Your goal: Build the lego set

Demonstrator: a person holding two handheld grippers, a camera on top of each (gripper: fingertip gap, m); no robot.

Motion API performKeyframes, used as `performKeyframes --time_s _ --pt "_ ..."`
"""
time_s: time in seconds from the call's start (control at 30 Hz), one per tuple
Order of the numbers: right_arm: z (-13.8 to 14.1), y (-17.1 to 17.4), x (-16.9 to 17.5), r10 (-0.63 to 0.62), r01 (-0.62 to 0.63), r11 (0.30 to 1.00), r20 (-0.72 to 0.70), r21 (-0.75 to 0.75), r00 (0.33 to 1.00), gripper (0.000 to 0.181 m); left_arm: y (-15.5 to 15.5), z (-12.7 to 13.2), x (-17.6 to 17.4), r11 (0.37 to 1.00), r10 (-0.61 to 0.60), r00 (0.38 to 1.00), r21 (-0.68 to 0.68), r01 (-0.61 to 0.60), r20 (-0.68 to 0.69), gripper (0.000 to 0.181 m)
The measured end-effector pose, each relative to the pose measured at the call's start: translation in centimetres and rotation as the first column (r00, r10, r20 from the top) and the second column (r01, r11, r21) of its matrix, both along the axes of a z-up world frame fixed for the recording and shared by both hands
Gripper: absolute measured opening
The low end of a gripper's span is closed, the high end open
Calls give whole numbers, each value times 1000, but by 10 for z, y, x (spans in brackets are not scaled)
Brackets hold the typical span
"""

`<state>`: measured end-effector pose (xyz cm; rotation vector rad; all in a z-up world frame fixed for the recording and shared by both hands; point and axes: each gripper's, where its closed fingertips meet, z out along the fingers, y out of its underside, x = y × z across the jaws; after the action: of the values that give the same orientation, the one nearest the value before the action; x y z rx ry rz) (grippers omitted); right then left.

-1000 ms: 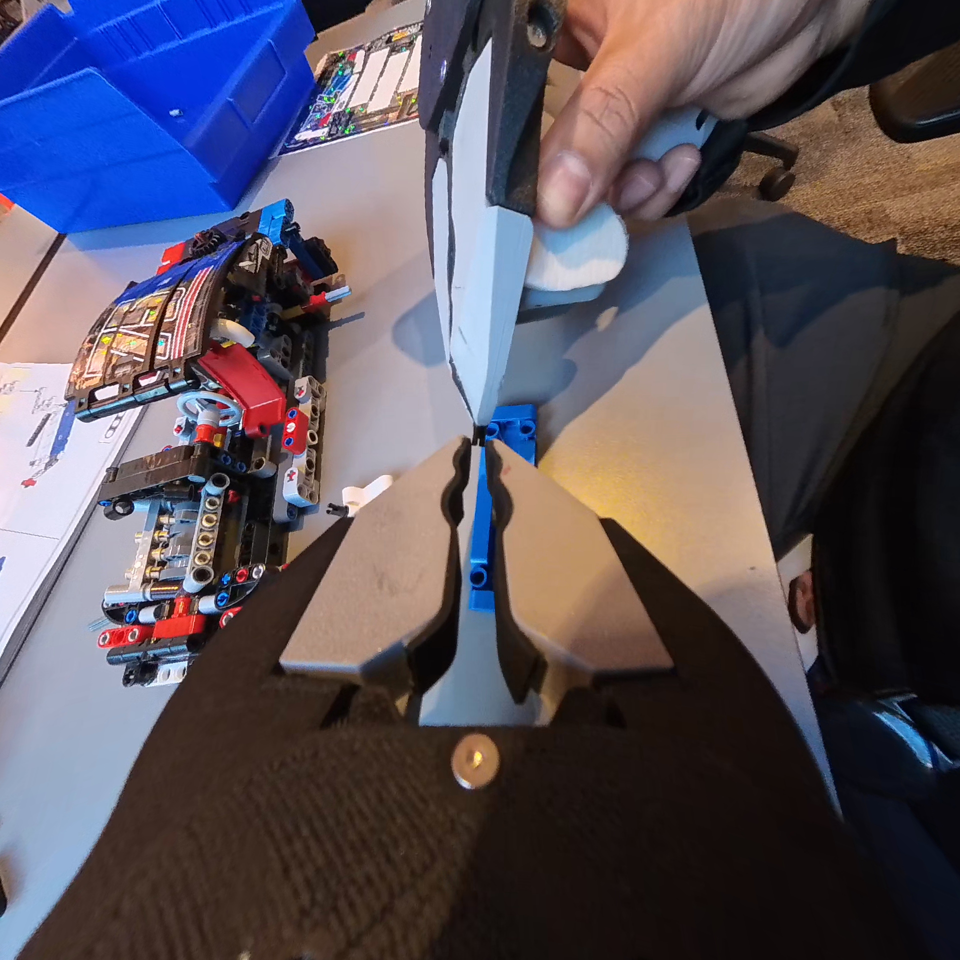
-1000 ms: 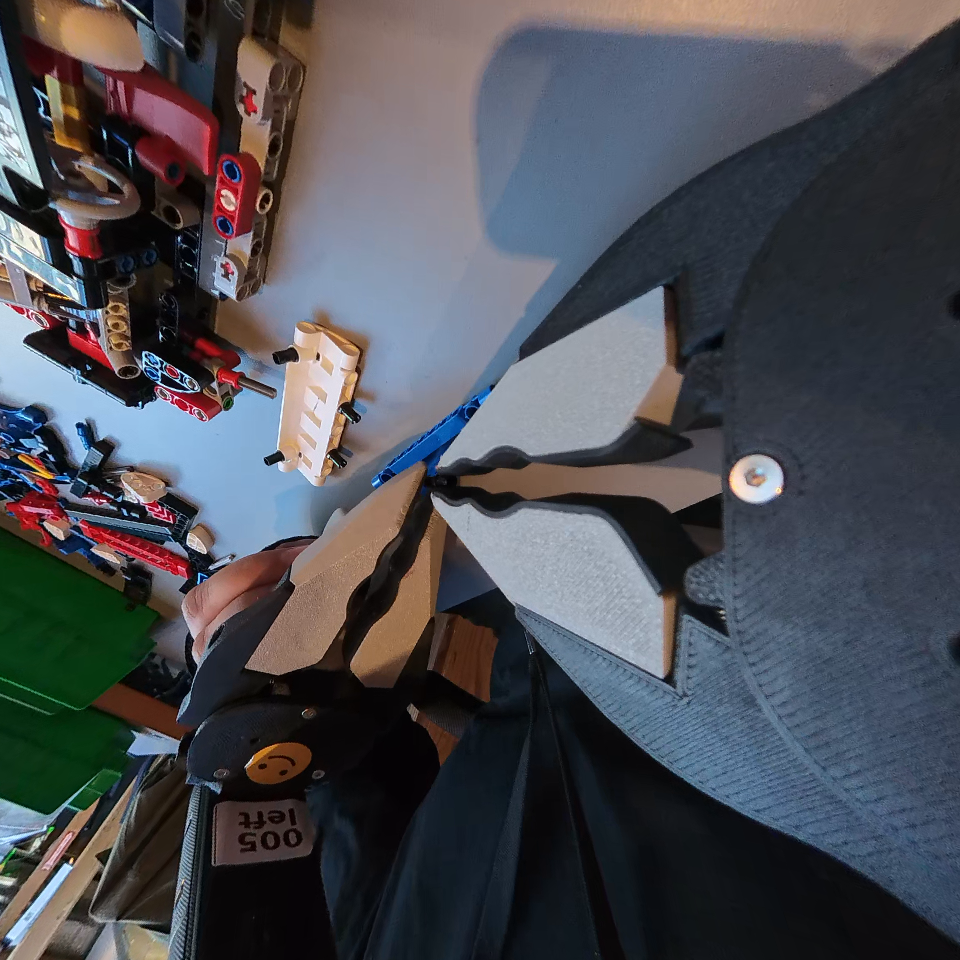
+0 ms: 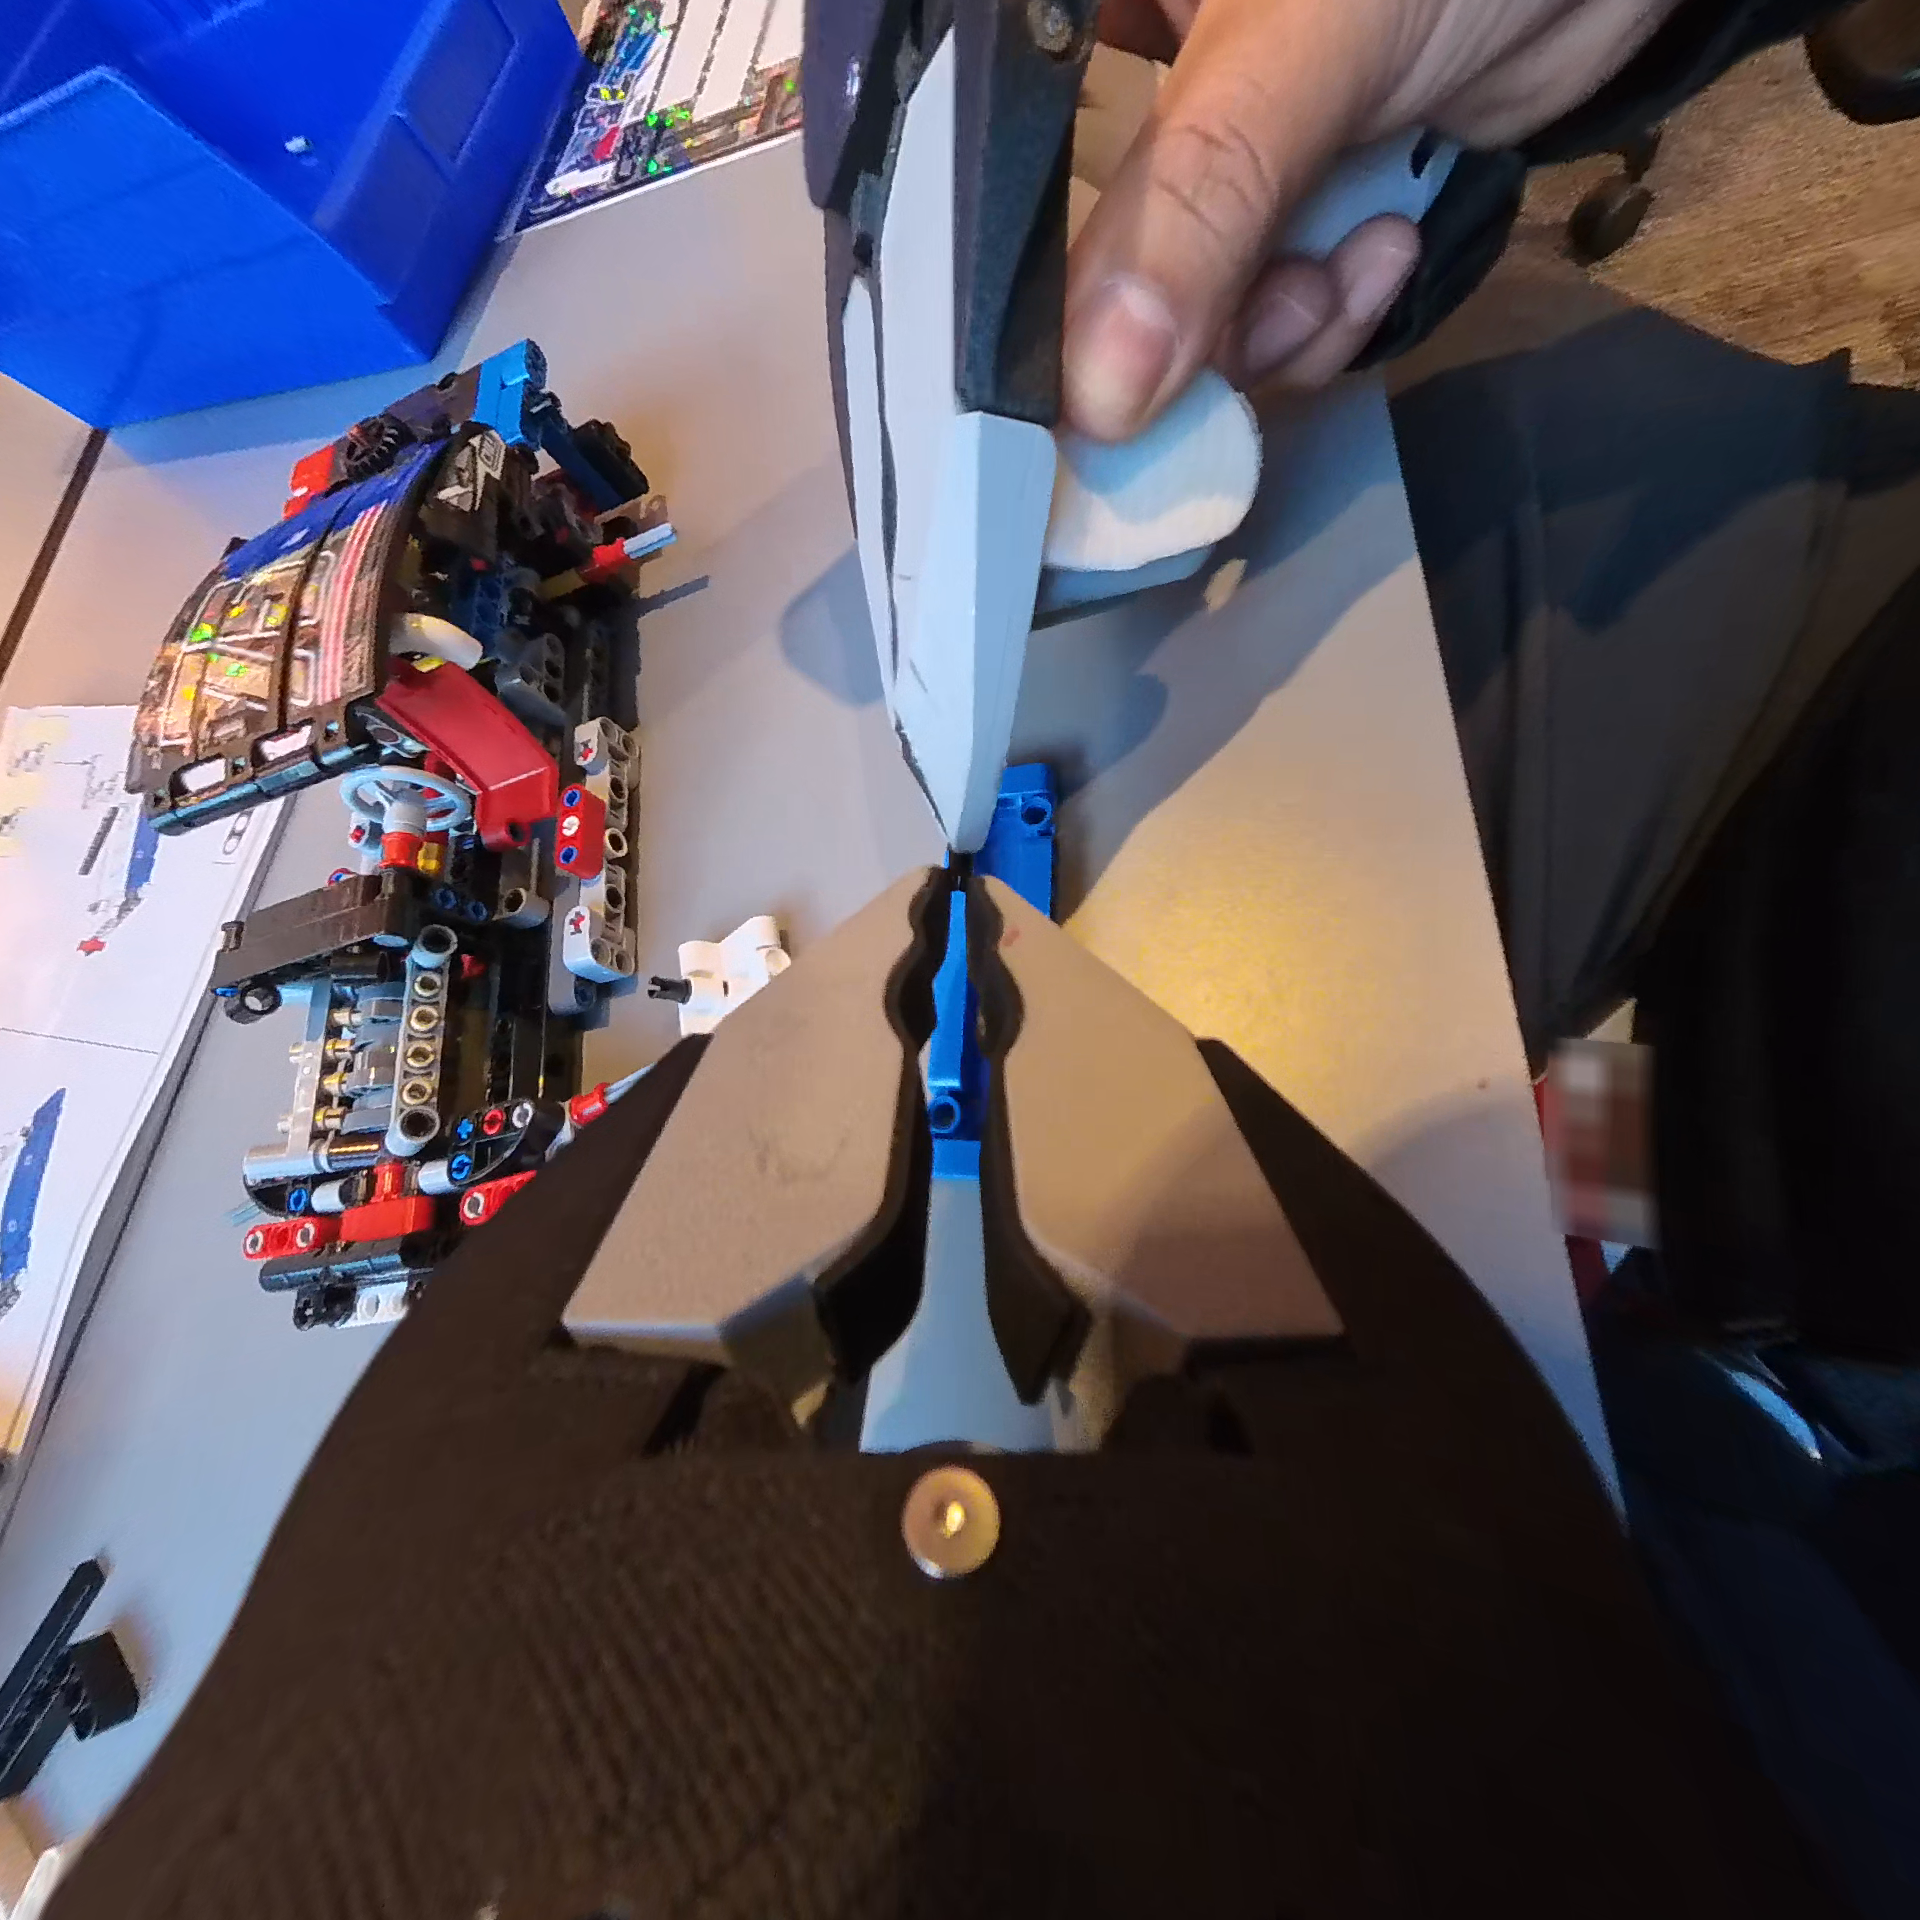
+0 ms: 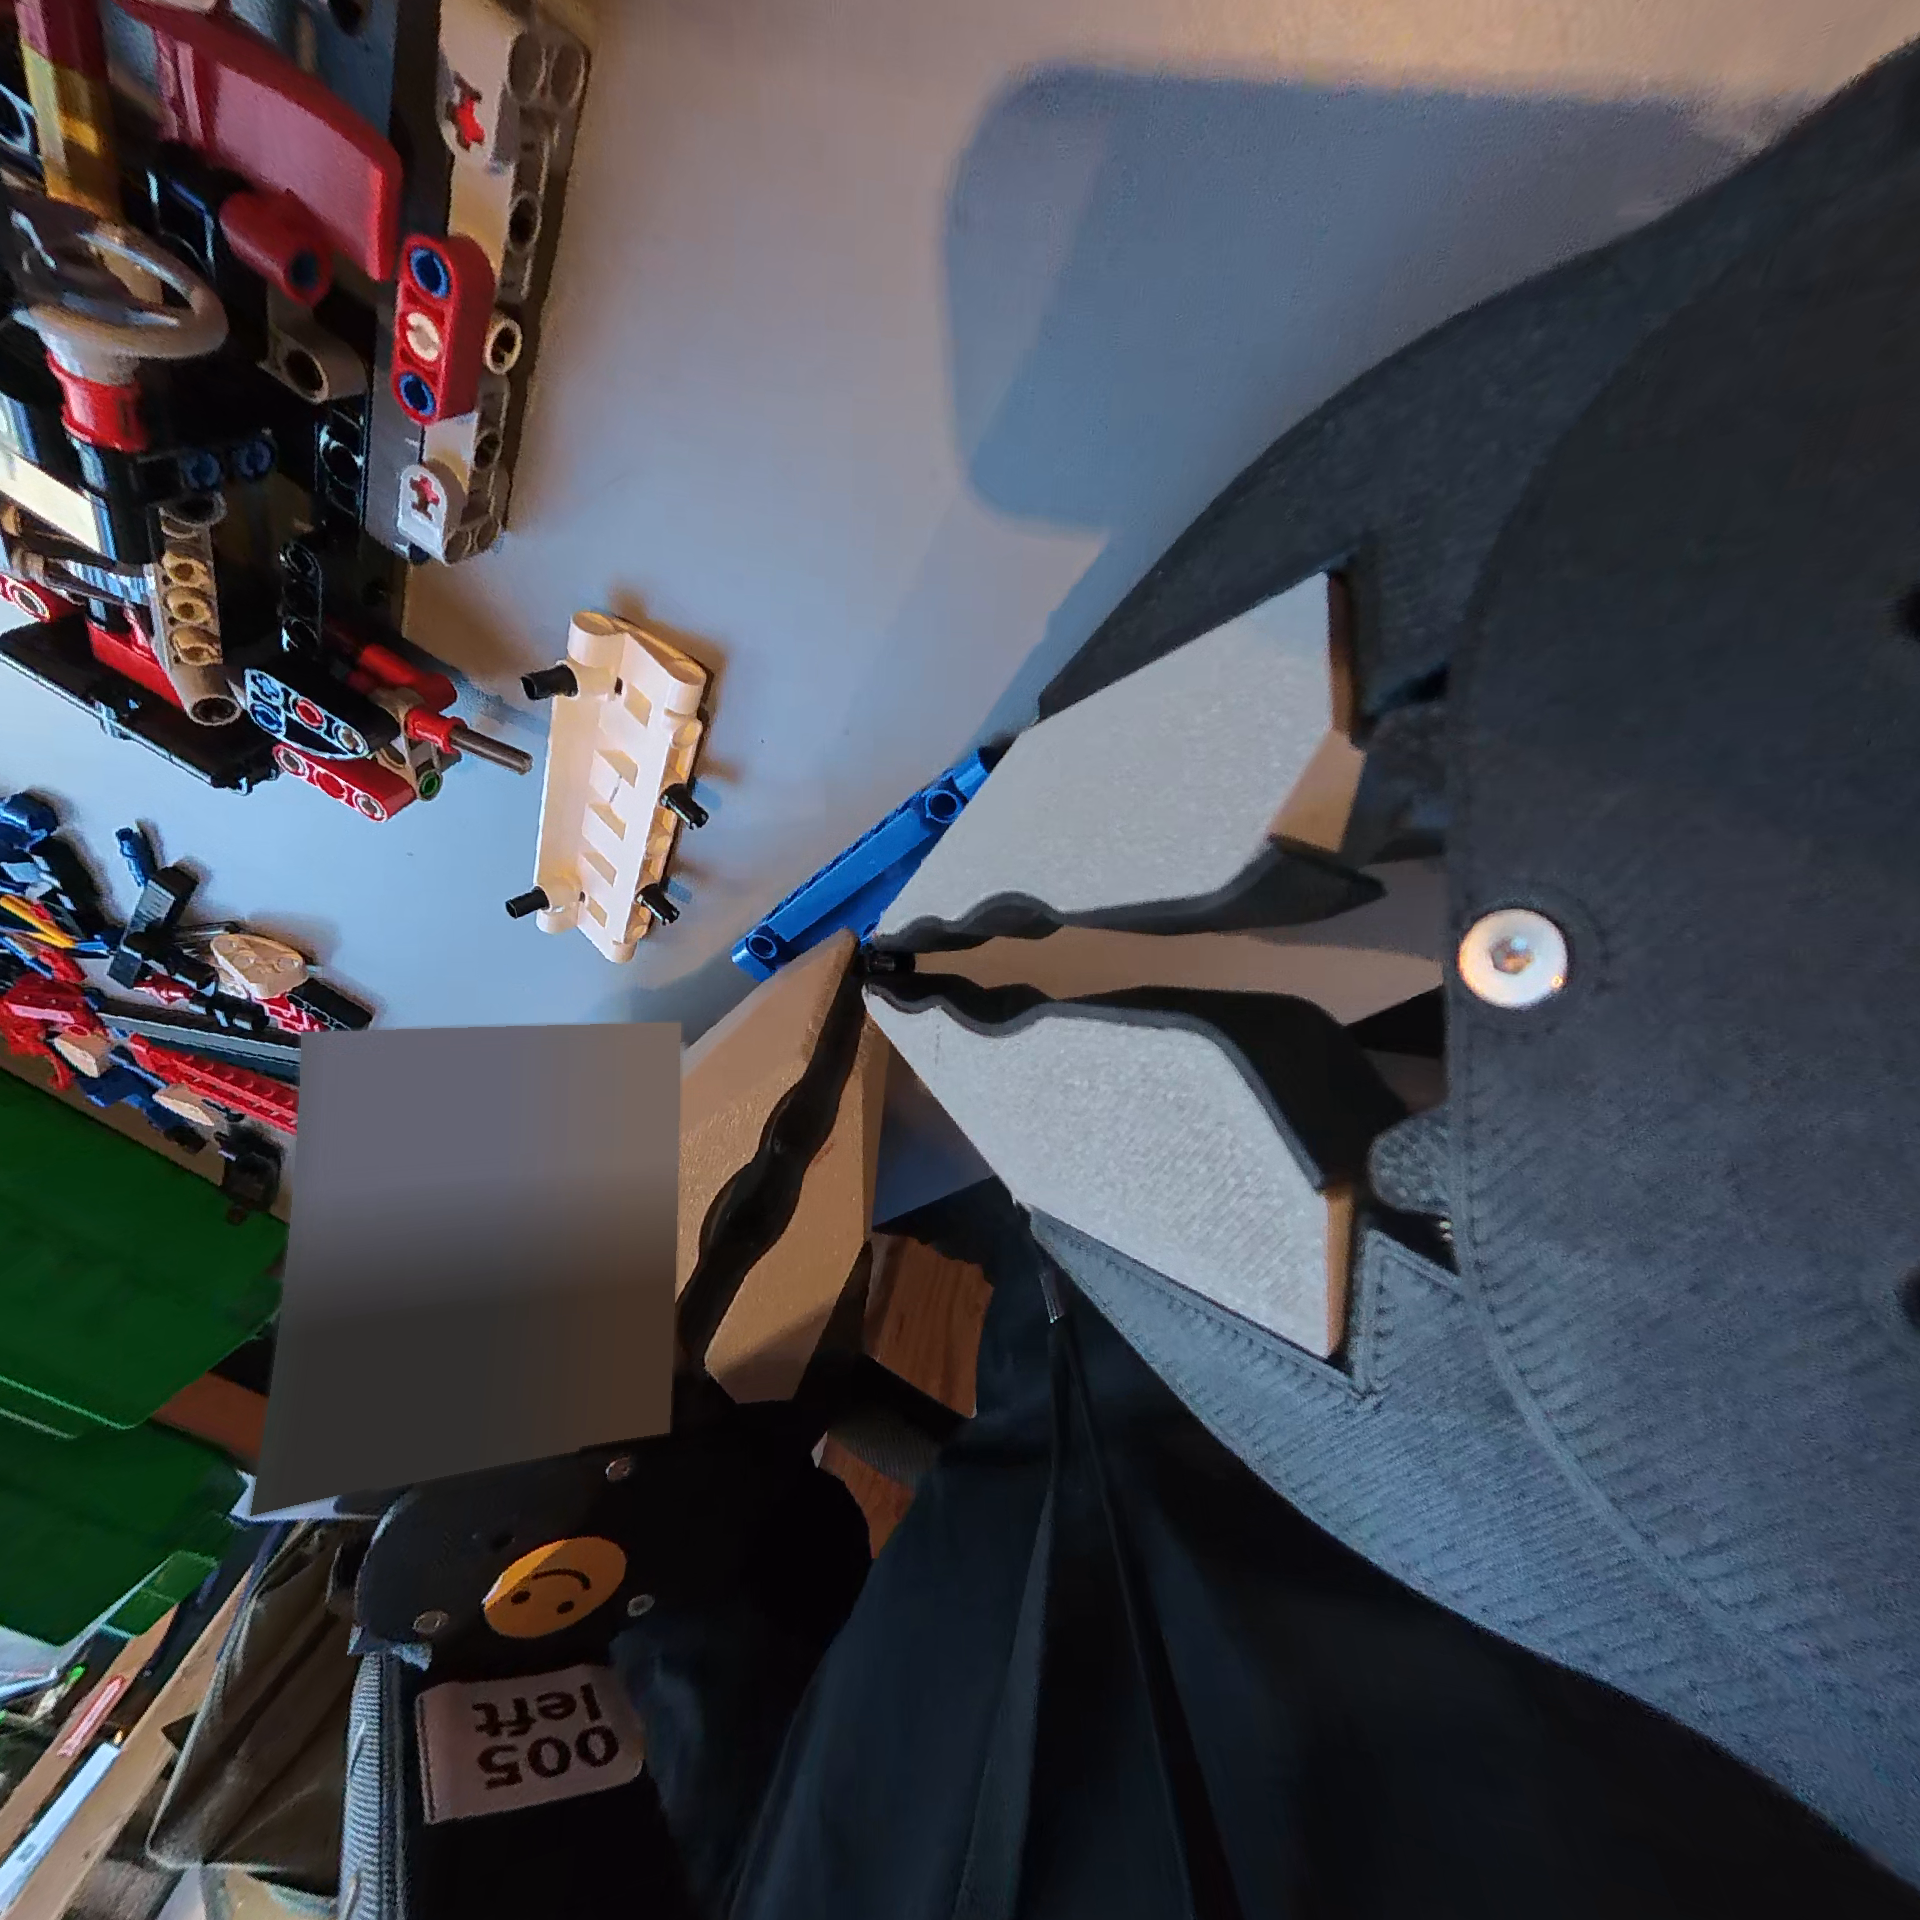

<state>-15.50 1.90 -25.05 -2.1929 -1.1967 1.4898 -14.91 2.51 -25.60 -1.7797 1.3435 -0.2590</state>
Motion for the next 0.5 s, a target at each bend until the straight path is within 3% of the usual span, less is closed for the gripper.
performKeyframes --time_s 0.13,0.5 --pt "1 2 3 1 -1 1000 -2 9 1000 1 1 0 5 999 -7 999 -40 10 51 1" --pt "8 7 4 20 -20 998 8 60 1000 1 8 9 6 997 -4 998 76 -1 63 2"
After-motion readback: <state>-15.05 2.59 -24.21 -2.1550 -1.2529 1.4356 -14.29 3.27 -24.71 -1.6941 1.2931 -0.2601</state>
